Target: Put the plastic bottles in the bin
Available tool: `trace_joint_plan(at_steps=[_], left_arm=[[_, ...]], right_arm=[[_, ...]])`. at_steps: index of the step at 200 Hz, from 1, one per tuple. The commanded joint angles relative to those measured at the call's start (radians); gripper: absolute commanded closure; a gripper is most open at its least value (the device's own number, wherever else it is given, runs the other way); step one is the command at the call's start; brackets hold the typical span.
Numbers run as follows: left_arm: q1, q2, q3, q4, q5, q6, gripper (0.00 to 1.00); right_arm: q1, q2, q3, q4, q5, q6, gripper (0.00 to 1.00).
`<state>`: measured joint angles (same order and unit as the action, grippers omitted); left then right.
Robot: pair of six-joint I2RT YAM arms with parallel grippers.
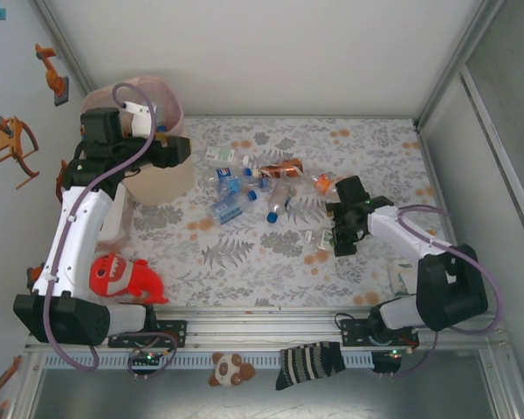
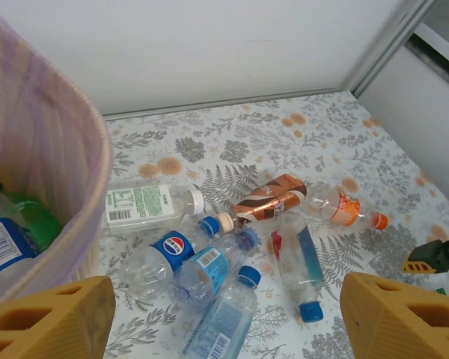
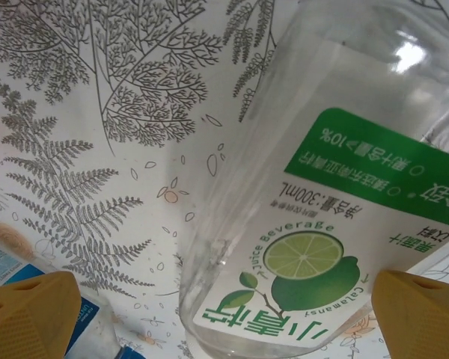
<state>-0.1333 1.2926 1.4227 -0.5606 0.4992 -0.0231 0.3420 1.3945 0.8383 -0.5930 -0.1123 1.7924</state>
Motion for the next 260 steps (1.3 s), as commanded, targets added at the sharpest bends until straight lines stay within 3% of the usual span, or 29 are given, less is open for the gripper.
trace_joint_plan(at_steps=[1,82,183,260], left_arm=[[-0.006,-0.011,0.005,0.016,0.022,-0.014,0.22],[-0.019,-0.007,0.005,0.017,0.012,-0.02,0.22],[-0.029,-0.012,0.015,0.014,0.01,-0.028,0.22],[-0.037,-0.013,0.024,0.01,0.008,-0.029,0.23]], right_arm=[[-0.016,0.006,-0.042,0.021,-0.023,0.051,0.01],[-0.091,-0.004,-0.124,0.055,-0.071,0.057,0.04],[-0.097,-0.077,-0.211,0.03,-0.09,0.065,0.1],[-0.098,-0.12,-0.209,0.02,-0.047,0.045,0.39]])
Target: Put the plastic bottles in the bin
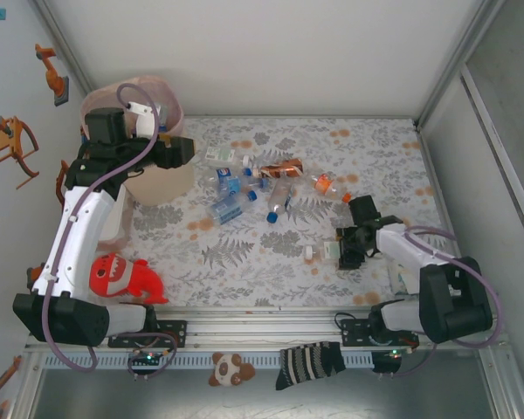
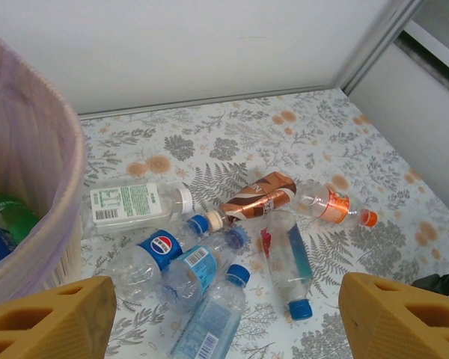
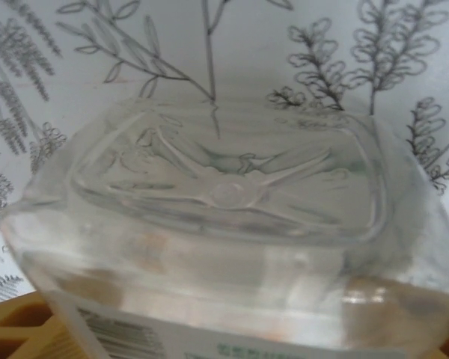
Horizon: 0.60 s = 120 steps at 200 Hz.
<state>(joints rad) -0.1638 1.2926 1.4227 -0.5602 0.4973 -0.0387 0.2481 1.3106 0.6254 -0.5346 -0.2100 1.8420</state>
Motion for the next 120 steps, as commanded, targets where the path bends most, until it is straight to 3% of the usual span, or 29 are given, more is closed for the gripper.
trace_joint_plan(at_steps=[1,35,66,120], left_arm=[[-0.006,-0.012,0.024,0.01,0.01,-0.013,0.23],[-0.021,-0.011,0.03,0.018,0.042,-0.015,0.23],[-0.049,-0.009,0.021,0.075,0.127,-0.026,0.23],[-0.148,0.026,0.027,0.121,0.2,-0.01,0.22]], right_arm=[[-0.003,-0.038,0.005,-0.04,0.052,-0.005,0.39],[-0.004,-0.082,0.083,-0.123,0.127,-0.115,0.41],[-0.001,-0.143,0.211,-0.19,0.254,-0.357,0.41],[0.0,-0.263,0.254,0.108,0.182,-0.826,0.44]])
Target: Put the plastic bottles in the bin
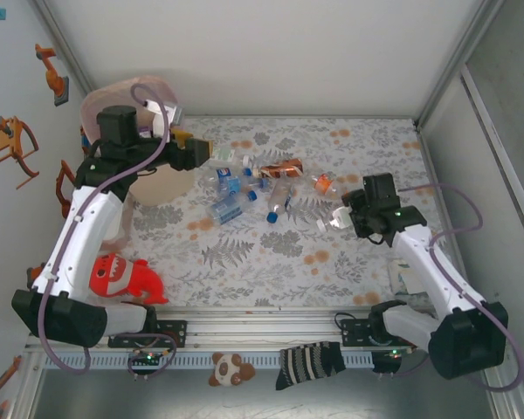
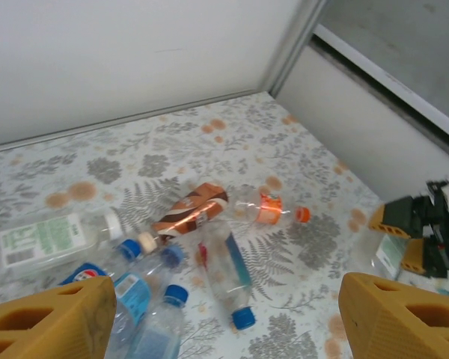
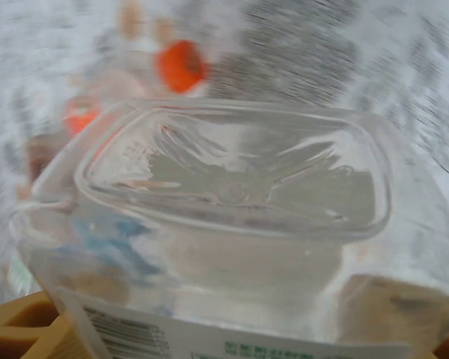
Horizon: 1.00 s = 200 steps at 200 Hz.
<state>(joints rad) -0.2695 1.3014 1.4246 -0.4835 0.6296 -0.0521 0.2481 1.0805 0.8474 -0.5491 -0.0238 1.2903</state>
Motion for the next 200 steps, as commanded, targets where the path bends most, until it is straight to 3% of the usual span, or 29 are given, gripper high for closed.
trace_joint_plan(at_steps=[1,32,86,200], left_arm=[[-0.045,0.017,0.025,0.045,0.068,0.004,0.22],[-0.134,0.05,0.024,0.075,0.069,0.009,0.22],[-0.287,0.149,0.018,0.204,0.051,-0.063,0.2],[-0.426,0.323,0.113,0.339,0.096,-0.177,0.17]], right_arm=[[-0.001,-0.033,0.034,0.125,-0.007,-0.281,0.44],[0.0,-0.035,0.077,0.225,-0.107,-0.404,0.45],[0.014,0.011,0.149,0.42,-0.289,-0.347,0.45],[0.14,0.07,0.247,0.546,-0.345,-0.327,0.44]])
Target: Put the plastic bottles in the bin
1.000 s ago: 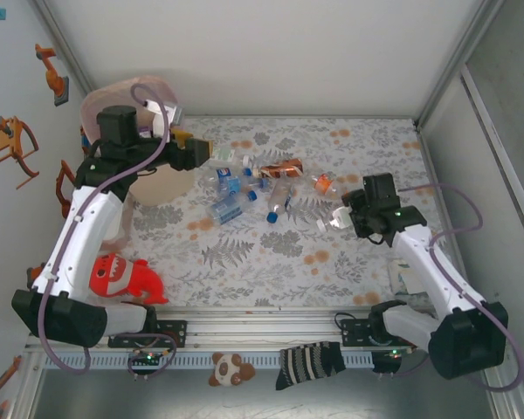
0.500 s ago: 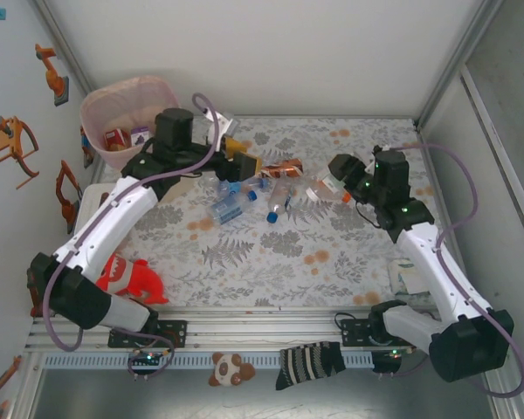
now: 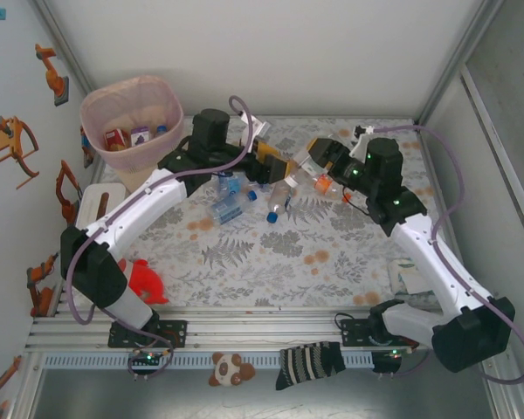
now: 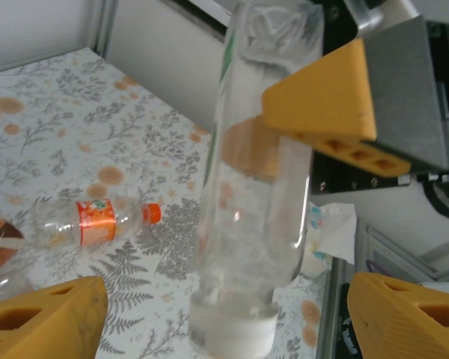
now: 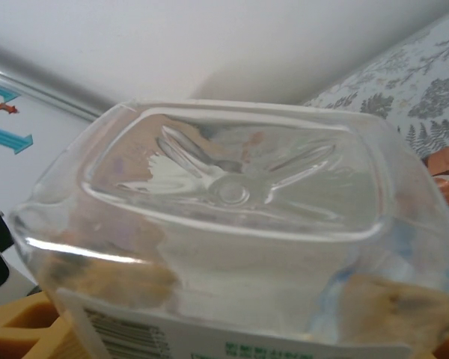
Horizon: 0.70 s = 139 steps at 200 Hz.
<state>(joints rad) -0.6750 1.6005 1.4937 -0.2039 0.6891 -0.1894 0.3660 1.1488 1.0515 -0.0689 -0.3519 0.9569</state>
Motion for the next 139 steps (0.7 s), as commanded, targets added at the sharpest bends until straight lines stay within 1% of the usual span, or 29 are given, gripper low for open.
trace_joint_plan(at_steps=[1,20,49,70,107,119,132,139], left_arm=[[-0.022,0.027,0.045,0.059,0.036,-0.039,0.17],[-0.04,0.05,0.066,0.046,0.038,-0.03,0.18],[-0.061,0.073,0.102,-0.021,0.02,0.049,0.23],[-0.067,0.084,0.126,-0.06,0.008,0.078,0.29],[-0.068,0.076,0.128,-0.06,0.001,0.093,0.4],[-0.068,0.07,0.128,-0.068,-0.011,0.105,0.43],[-0.067,0.063,0.129,-0.082,-0.027,0.123,0.5],[-0.066,0.06,0.129,-0.092,-0.036,0.133,0.51]], right_arm=[[0.024,0.002,0.043,0.066,-0.017,0.006,0.44],[0.039,0.01,0.052,0.069,-0.019,0.011,0.43],[0.057,0.015,0.062,0.075,-0.024,0.018,0.43],[0.066,0.017,0.065,0.077,-0.027,0.021,0.43],[0.077,0.012,0.056,0.075,-0.015,0.025,0.43],[0.077,0.011,0.053,0.073,-0.012,0.024,0.42],[0.077,0.008,0.053,0.066,-0.008,0.024,0.41],[0.077,0.007,0.053,0.064,-0.007,0.023,0.4]])
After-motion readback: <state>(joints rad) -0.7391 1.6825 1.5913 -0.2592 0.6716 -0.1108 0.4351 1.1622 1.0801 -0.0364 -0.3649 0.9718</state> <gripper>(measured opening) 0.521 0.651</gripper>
